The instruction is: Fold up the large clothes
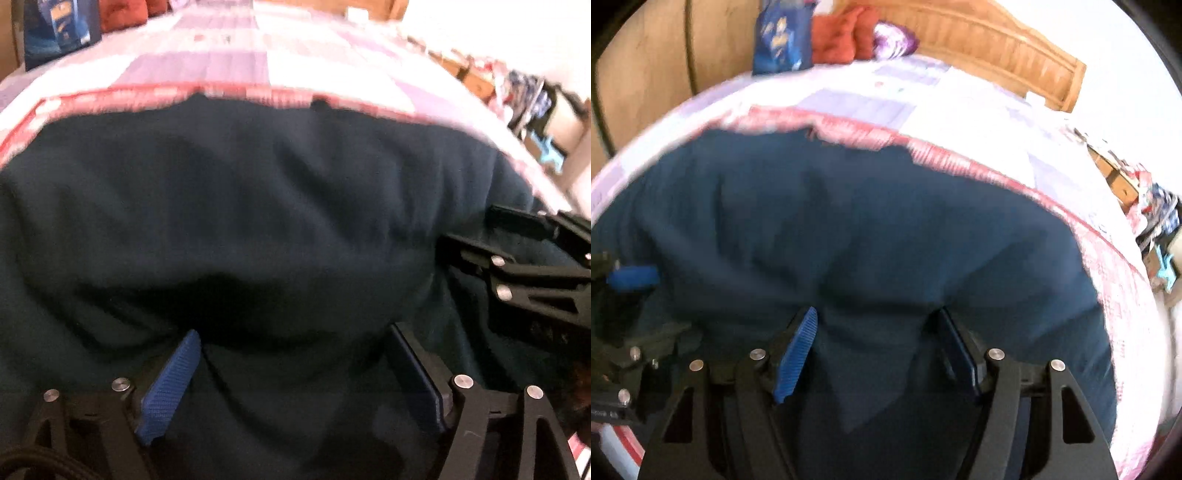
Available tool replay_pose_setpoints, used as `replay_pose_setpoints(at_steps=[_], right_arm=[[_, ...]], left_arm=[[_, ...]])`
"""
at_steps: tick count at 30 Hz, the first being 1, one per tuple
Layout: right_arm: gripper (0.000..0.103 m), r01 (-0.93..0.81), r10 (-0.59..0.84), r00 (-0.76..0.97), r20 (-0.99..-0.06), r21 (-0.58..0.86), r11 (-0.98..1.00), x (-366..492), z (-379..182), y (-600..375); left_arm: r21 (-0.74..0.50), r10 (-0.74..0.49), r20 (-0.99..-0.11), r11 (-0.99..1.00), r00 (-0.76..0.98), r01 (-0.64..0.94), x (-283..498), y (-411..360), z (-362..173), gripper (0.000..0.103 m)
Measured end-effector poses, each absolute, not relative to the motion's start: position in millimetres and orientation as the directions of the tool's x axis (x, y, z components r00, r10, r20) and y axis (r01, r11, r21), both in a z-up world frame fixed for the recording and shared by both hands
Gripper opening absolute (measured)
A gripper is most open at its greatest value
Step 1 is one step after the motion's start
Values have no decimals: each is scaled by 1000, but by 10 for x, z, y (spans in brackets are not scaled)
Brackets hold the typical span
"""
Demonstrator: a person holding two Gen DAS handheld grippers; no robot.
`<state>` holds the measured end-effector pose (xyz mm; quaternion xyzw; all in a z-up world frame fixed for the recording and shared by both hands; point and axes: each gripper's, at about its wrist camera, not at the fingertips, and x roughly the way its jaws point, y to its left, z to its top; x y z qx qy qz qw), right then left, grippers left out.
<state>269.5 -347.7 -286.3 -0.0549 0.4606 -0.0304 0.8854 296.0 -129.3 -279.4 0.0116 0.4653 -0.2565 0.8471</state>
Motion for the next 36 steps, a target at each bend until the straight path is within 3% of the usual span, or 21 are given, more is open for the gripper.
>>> replay_pose_setpoints(at_steps=[3,9,14,19,21,24,28,31,32,33,34,36], right_arm=[[71,62,-119,560,-820,-102,993,2925,-2854,-3679],[86,73,-150,536,-830,-132,989,3264,-3017,-3747],[87,98,-140,538,-831,-104,990,3354,-3014,-3968],[86,205,-144,542,-828,-36,978,3460,-2928,-4129],[86,170,-102,578,-810,-2,986,3560,-2850,-3990],[86,94,-106,544,-832,-65,993,3792,-2963,-3720],[86,205,-190,488,-852,-100,974,3800,-3131,-4178],[84,353,-277,436,-856,-121,928,3628,-3147,-4826],[79,392,-292,417,-861,-119,912,3569,-3161,-5009],[65,414,-251,416,-874,-63,908,3495,-3188,-5226],[58,421,-205,412,-888,-14,907,3449,-3229,-5369],[58,389,-232,412,-881,-60,919,3430,-3249,-5347]], left_arm=[[-199,-414,-792,869,449,452,3079,-1376,-2771,85],[-111,-358,-798,878,485,465,3501,-1662,-2755,85],[-162,-361,-815,893,453,419,4008,-1657,-2848,90],[-133,-315,-833,912,455,388,4236,-1708,-2967,92],[-116,-301,-837,914,458,389,4256,-1766,-2985,93],[-109,-281,-849,922,448,371,4381,-1750,-3031,96],[-39,-207,-866,935,455,352,4594,-1597,-3088,96],[19,-141,-868,949,476,315,4737,-1270,-3140,97],[24,-124,-869,957,479,290,4785,-1120,-3158,97],[34,-95,-870,968,483,250,4843,-915,-3174,97],[42,-76,-871,973,486,227,4877,-793,-3179,97],[49,-43,-871,983,489,174,4931,-527,-3190,97]])
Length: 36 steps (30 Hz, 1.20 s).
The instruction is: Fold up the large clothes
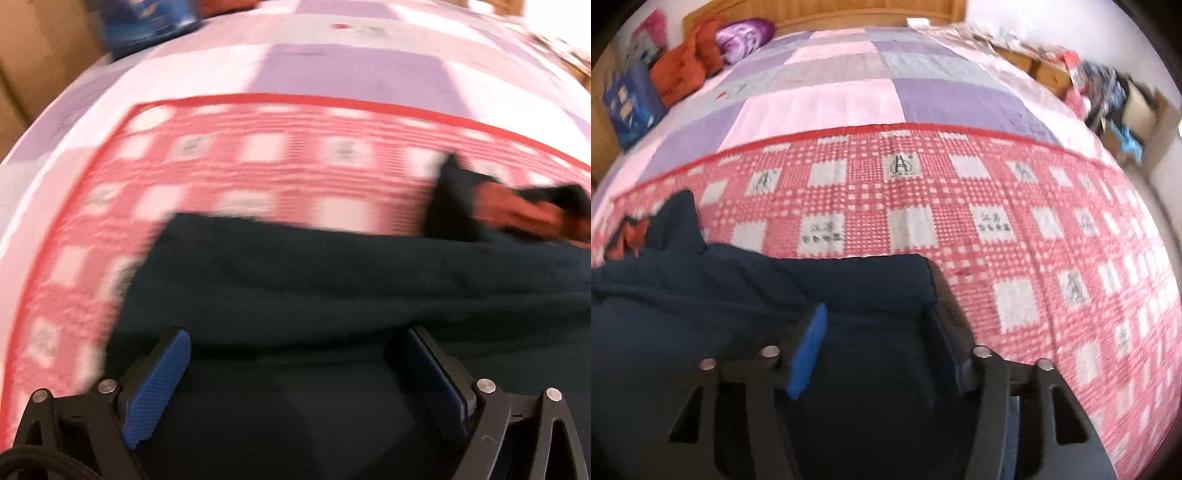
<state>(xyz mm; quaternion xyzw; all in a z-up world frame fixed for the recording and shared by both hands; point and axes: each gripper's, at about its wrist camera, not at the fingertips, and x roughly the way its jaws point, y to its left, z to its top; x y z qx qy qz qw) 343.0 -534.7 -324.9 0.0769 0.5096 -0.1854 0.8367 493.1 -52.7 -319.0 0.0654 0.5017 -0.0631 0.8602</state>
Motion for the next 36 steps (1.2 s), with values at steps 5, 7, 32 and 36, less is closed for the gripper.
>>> replay_pose_setpoints(at_steps=[5,7,32,36], right_arm=[[58,387,-252,462,-850,-62,920,3308,-3315,-5337],[58,388,-242,477,-845,-45,921,3264,-3348,-5355],[58,42,-125,627,-769,-126,991,2621,-2801,-3213],[58,-8,-139,632,-763,-185,983,2504,-2972,-2927]], left_arm=[[44,-68,-869,976,490,213,4889,-297,-3241,95],[42,-95,-854,967,512,250,4855,-301,-3298,95],[-135,-329,-783,919,529,371,3512,-190,-2826,89],[-53,-286,-808,906,515,419,3316,-402,-3035,90]])
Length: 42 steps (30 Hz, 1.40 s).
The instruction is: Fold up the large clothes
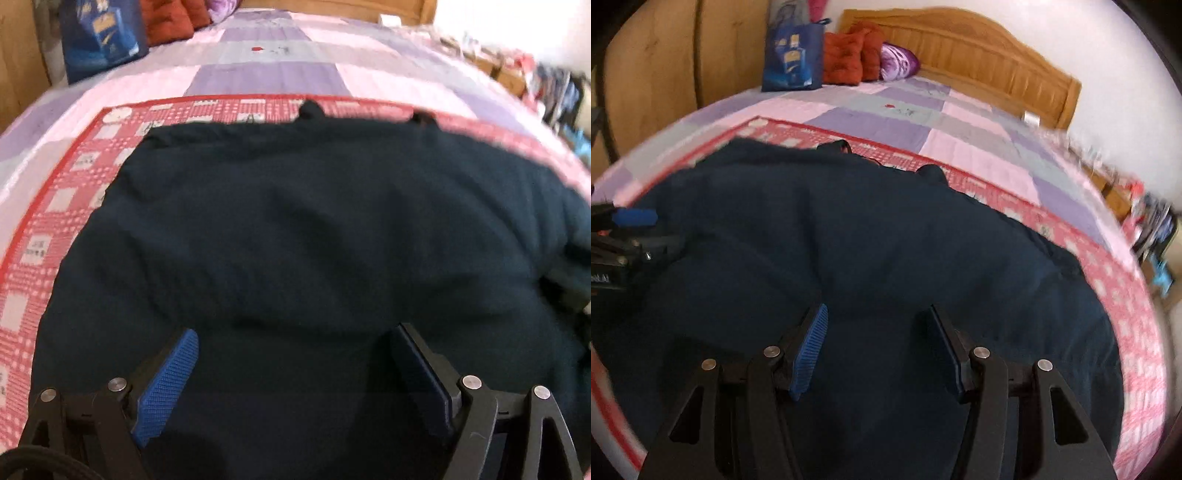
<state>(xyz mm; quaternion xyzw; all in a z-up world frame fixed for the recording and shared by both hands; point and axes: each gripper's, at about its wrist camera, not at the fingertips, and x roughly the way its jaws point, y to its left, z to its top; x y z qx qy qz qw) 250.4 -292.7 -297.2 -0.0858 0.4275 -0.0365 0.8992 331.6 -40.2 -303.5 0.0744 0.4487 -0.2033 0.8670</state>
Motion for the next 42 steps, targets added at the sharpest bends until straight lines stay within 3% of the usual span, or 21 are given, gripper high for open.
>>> replay_pose_setpoints(at_steps=[7,10,14,20,24,27,31,33,36,42], right_arm=[[62,411,-434,434,-789,-255,875,1858,-3151,-4802],[66,489,-356,397,-846,-134,862,1642,-3206,-5273],[66,447,-439,372,-818,-257,857,1711,-3267,-5138],[69,469,-452,357,-818,-261,844,1716,-3224,-5084],[68,456,-542,429,-723,-345,821,1659,-2837,-4612],[68,341,-453,606,-654,-300,891,1443,-2525,-3874],[68,141,-217,673,-707,-166,976,1362,-2548,-2860],[68,75,-150,660,-736,-133,988,1396,-2693,-2575],[68,0,-182,589,-787,-226,974,1436,-3050,-2418],[67,339,-425,449,-786,-291,895,997,-3227,-3894]], left_arm=[[-3,-193,-812,945,550,326,3470,161,-3098,93],[10,-172,-818,950,550,312,3477,322,-3133,94],[43,-110,-831,964,546,261,3428,479,-3201,98],[-5,-99,-853,983,512,182,3309,770,-3238,96],[-3,-147,-820,968,554,251,2979,641,-2962,94],[-43,-246,-784,937,569,346,2633,378,-2747,94],[-183,-392,-785,887,480,424,2322,-45,-2796,94],[-162,-389,-801,873,456,460,2198,-246,-2932,94],[-111,-345,-831,871,437,478,2144,-302,-3191,94],[0,-215,-842,917,495,398,2393,356,-3315,94]])
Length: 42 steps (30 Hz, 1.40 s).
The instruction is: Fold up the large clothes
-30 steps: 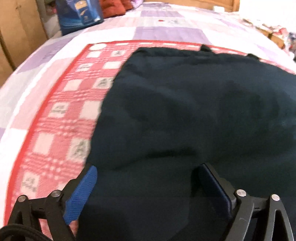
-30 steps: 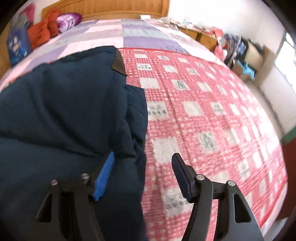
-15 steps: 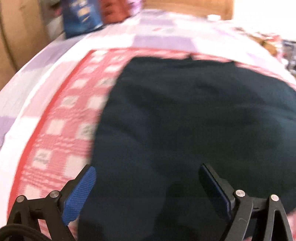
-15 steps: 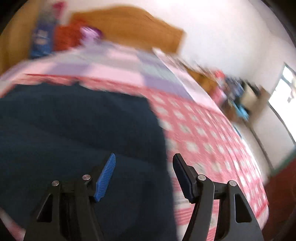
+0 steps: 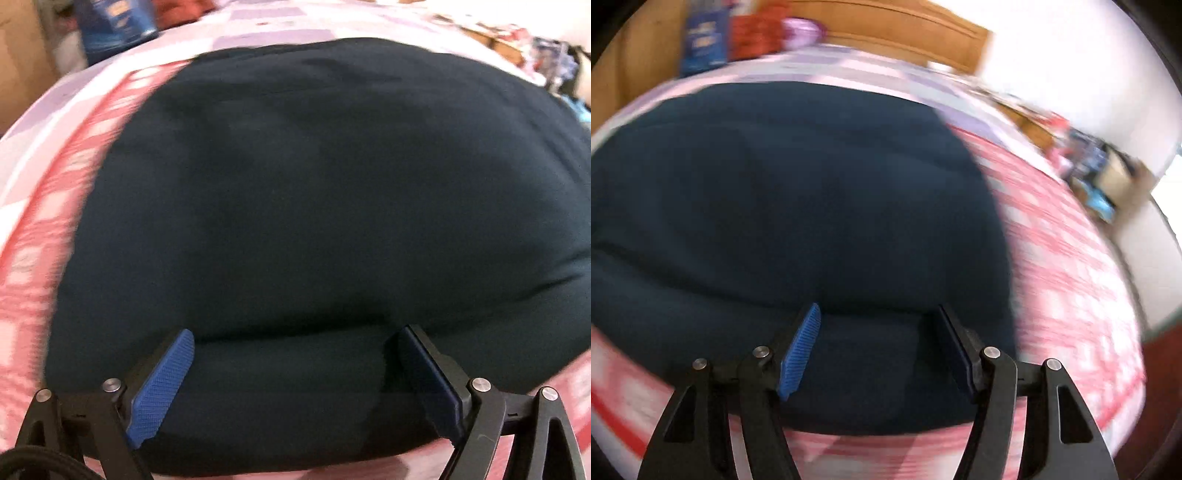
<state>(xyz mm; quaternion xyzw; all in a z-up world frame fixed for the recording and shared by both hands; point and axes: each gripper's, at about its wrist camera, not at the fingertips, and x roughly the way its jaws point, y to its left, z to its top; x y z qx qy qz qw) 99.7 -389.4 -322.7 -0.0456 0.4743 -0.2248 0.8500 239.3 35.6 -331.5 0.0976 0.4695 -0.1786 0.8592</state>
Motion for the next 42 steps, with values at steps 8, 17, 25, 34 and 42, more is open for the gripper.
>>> replay_pose_setpoints(at_steps=[8,17,25,34,42], right_arm=[[75,503,-446,306,-841,-255,826,756,-3298,-4625],[75,507,-514,475,-714,-255,823,773,-2726,-4260],[77,158,-118,631,-767,-22,987,2627,-2698,-3169],[77,271,-290,535,-793,-165,948,3178,-3092,-4135],[80,541,-324,432,-842,-46,840,2564,-3236,-5476]], left_arm=[[71,-147,-848,921,509,384,2421,654,-3331,94],[-25,-253,-791,923,556,385,2585,355,-2844,93],[-112,-311,-789,921,530,373,3604,-370,-2812,93],[13,-211,-815,924,539,382,4277,-691,-3064,103],[-20,-71,-873,994,483,111,4714,301,-3297,103]])
